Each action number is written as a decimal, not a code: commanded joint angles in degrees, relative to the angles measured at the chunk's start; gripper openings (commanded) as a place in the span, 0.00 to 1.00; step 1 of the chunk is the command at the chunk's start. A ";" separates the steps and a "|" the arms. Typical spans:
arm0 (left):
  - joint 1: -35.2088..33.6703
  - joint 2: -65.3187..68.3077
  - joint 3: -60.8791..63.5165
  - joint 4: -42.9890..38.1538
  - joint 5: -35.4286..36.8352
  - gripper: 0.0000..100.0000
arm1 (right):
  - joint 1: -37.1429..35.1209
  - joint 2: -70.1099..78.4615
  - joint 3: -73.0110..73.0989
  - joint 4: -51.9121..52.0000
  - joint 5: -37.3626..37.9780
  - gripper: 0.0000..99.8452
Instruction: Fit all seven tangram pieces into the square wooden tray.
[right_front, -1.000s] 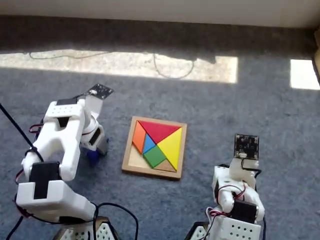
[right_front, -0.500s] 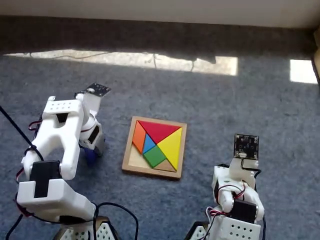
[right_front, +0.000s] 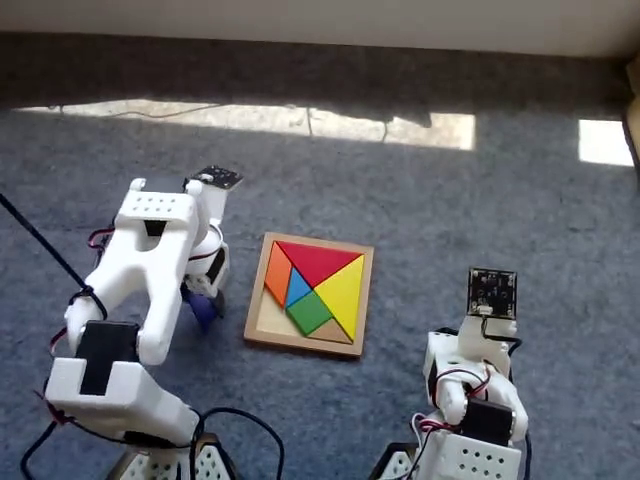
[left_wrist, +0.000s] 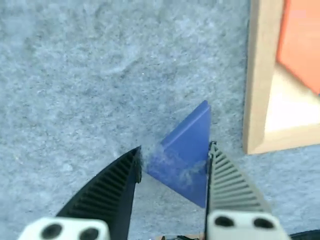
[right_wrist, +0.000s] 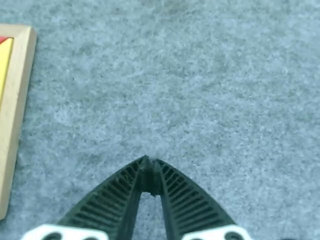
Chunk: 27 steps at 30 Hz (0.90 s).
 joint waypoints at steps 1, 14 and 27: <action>4.18 -6.73 -1.89 0.79 4.66 0.10 | 0.66 -0.92 5.41 -1.27 0.44 0.01; 19.12 -6.37 -1.89 0.35 33.14 0.10 | 0.66 -0.92 5.41 -1.27 0.44 0.01; 24.66 -4.00 -1.98 0.26 59.78 0.10 | 0.66 -0.92 5.41 -1.27 0.44 0.01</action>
